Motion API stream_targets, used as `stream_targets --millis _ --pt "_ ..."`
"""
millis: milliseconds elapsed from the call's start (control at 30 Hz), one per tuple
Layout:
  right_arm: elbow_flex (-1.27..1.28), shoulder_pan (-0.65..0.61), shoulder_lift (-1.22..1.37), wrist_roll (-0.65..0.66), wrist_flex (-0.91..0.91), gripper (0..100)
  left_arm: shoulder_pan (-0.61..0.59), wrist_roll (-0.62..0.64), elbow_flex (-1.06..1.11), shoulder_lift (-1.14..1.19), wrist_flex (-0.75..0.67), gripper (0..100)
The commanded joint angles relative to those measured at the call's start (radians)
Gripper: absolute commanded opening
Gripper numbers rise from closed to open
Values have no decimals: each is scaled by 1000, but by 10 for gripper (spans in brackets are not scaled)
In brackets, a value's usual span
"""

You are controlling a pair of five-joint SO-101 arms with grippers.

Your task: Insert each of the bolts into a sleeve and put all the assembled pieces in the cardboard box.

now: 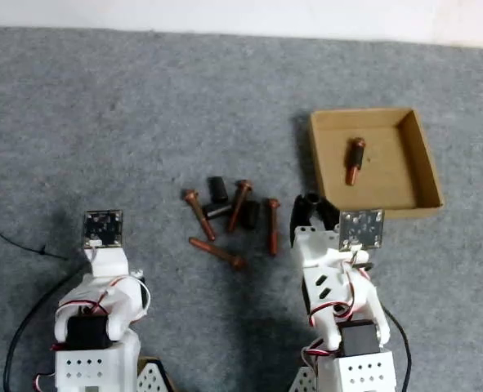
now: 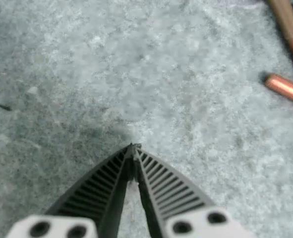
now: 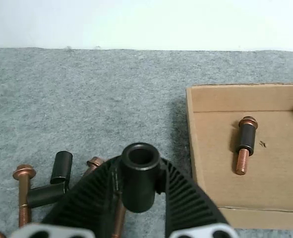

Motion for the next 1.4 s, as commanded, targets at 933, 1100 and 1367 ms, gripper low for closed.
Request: stream_targets --millis 933,1100,1367 --pt "143 10 -19 9 1 5 154 -74 -587 846 -341 11" --pt "143 10 -19 9 1 5 255 -68 -822 1293 -344 11" --pt "143 10 -19 9 1 5 265 75 -1061 1623 -345 11"
